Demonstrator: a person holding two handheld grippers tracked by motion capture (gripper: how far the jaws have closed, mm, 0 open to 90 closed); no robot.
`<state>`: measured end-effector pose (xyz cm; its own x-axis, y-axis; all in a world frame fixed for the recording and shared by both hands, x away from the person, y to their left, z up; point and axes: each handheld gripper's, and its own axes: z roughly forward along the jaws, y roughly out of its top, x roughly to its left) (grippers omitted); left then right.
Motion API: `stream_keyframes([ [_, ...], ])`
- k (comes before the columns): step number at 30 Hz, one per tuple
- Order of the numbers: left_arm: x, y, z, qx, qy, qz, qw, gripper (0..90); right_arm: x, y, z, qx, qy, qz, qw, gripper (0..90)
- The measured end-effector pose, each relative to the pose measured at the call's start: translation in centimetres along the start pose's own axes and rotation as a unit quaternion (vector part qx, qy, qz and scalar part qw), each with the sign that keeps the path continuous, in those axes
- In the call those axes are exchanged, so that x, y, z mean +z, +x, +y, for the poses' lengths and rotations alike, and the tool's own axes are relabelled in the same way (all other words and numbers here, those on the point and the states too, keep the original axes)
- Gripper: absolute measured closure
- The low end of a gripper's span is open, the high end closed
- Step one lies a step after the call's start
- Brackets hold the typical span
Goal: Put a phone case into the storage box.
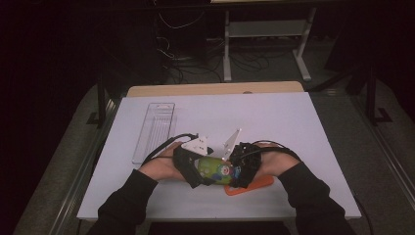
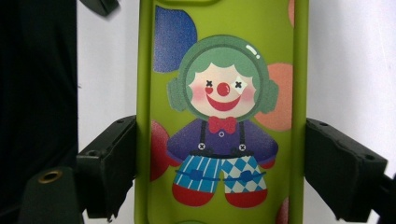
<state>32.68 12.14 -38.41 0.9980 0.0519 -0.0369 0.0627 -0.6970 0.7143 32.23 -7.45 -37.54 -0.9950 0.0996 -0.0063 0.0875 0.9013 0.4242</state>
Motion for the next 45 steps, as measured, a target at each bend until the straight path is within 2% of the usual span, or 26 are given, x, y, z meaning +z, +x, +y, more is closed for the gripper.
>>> stream_keyframes([
  [5, 0.57, -0.21, -0.03, 0.002, 0.004, -0.007, 1.0000, 0.0, -0.17, 0.30, 0.42, -0.009, -0.003, -0.002, 1.0000, 15.3],
  [7, 0.76, -0.24, -0.04, 0.012, 0.012, -0.008, 0.9998, 0.0, -0.23, 0.39, 0.55, -0.015, -0.005, -0.002, 0.9999, 15.3],
  [9, 0.75, -0.27, -0.06, 0.015, 0.011, -0.007, 0.9998, 4.4, -0.26, 0.47, 0.57, -0.015, -0.004, -0.003, 0.9999, 15.3],
  [12, 0.77, -0.35, -0.09, 0.010, 0.011, -0.010, 0.9998, 5.9, -0.26, 0.50, 0.62, -0.019, -0.006, -0.002, 0.9998, 15.3],
  [21, 0.88, -0.24, -0.27, 0.017, 0.015, -0.018, 0.9996, 11.5, -0.33, 0.52, 0.67, -0.023, -0.012, -0.002, 0.9997, 15.3],
  [30, 0.95, -0.24, -0.43, 0.010, 0.011, -0.026, 0.9996, 13.5, -0.20, 0.62, 0.66, -0.027, -0.014, -0.004, 0.9995, 15.0],
  [35, 0.88, -0.17, -0.49, 0.005, 0.017, -0.037, 0.9992, 14.4, -0.14, 0.74, 0.71, -0.031, -0.015, -0.007, 0.9994, 14.8],
  [39, 0.88, -0.37, -0.38, 0.001, 0.024, -0.036, 0.9991, 15.0, 0.05, 0.83, 0.70, -0.031, -0.014, -0.003, 0.9994, 14.5],
  [42, 0.62, -0.28, -0.32, 0.005, 0.023, -0.039, 0.9989, 15.1, 0.05, 0.77, 0.54, -0.032, -0.024, 0.002, 0.9992, 14.1],
  [45, 0.43, -0.27, -0.29, -0.004, 0.014, -0.042, 0.9990, 15.1, -0.21, 0.58, 0.23, -0.027, -0.040, 0.011, 0.9988, 12.6],
])
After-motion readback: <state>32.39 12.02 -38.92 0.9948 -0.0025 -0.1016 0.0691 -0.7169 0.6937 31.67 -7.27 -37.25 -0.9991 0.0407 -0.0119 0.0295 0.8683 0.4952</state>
